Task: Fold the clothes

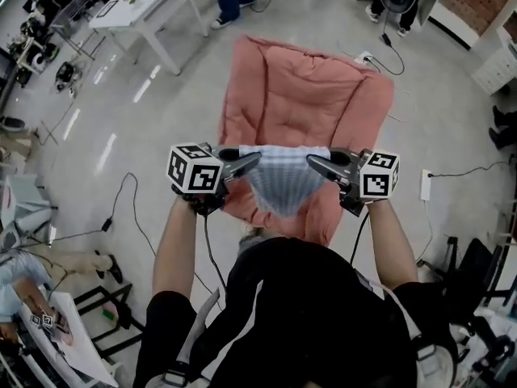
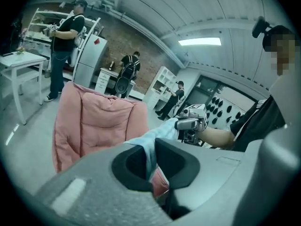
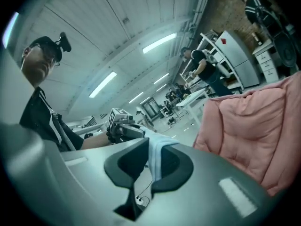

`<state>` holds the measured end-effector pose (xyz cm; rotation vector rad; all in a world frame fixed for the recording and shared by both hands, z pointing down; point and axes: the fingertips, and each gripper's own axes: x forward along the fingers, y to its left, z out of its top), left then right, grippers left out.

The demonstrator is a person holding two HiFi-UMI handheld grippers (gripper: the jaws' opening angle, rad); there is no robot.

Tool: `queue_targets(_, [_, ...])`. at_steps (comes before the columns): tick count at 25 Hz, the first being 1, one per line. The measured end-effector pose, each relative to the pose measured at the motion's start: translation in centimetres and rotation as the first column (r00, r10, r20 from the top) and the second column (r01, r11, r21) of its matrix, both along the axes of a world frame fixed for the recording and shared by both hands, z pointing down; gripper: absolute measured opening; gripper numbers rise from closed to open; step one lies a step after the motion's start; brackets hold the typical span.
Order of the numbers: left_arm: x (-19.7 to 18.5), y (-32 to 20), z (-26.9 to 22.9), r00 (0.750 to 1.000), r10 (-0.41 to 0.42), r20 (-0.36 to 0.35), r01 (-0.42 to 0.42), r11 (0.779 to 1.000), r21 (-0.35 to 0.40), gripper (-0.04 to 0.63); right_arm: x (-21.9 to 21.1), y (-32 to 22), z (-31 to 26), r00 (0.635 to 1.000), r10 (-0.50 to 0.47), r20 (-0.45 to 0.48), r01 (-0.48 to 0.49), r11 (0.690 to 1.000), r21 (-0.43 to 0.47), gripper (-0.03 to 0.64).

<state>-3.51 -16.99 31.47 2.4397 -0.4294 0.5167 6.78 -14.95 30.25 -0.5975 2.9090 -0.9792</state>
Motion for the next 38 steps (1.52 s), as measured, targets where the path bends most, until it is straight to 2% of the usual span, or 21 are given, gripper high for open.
queue_targets(3, [-0.1,-2.3,-0.2,0.995,0.102,-0.017,-0.102,0.995,0.008,0.02,0.1,-1.3,-0.3,0.991,0.131,0.024,-0.13,0.991,-0.028,0.025])
queue_targets(5, [0.1,-3.6,-0.4,0.983,0.181,-0.029,-0.181,0.983,0.013,0.02,0.2,-1.8,-0.5,0.973,0.228,0.015,-0.228,0.973,-0.029,0.025])
queue_targets(8, [0.8,-4.9,-0.4,0.954,0.301,-0.016,-0.301,0.954,0.009,0.02,0.6,-2.3,-0.6,0.933,0.359,-0.009,-0.359,0.933,-0.022,0.025])
queue_targets(12, [1.4,-5.8,0.0,0.905,0.425,0.019,-0.425,0.905,-0.012,0.02,0.9,-3.0,-0.6,0.877,0.478,-0.051,-0.48,0.877,-0.018,0.025])
queue_targets(15, [2.2,-6.0,0.4,0.872,0.489,0.028,-0.488,0.872,-0.042,0.02,1.5,-2.8,-0.4,0.834,0.546,-0.083,-0.548,0.836,-0.01,0.025])
queue_targets(18, [3.1,-6.5,0.9,0.853,0.521,0.041,-0.518,0.853,-0.057,0.02,2.2,-2.8,-0.3,0.792,0.602,-0.098,-0.606,0.796,-0.007,0.025])
queue_targets(21, [3.6,-7.3,1.7,0.847,0.529,0.054,-0.525,0.848,-0.071,0.02,2.5,-3.3,0.4,0.772,0.625,-0.117,-0.631,0.775,-0.02,0.025])
queue_targets(25, [4.8,-8.3,2.6,0.85,0.525,0.051,-0.518,0.85,-0.097,0.02,3.7,-4.0,1.9,0.775,0.62,-0.122,-0.629,0.775,-0.052,0.025])
queue_targets(32, [6.8,-12.7,5.4,0.876,0.47,0.112,-0.458,0.882,-0.114,0.02,5.6,-8.5,4.2,0.804,0.582,-0.125,-0.593,0.801,-0.083,0.025])
queue_targets(38, [9.1,-17.3,6.5,0.9,0.417,0.126,-0.401,0.906,-0.133,0.02,7.8,-13.4,5.0,0.837,0.532,-0.133,-0.545,0.834,-0.093,0.025])
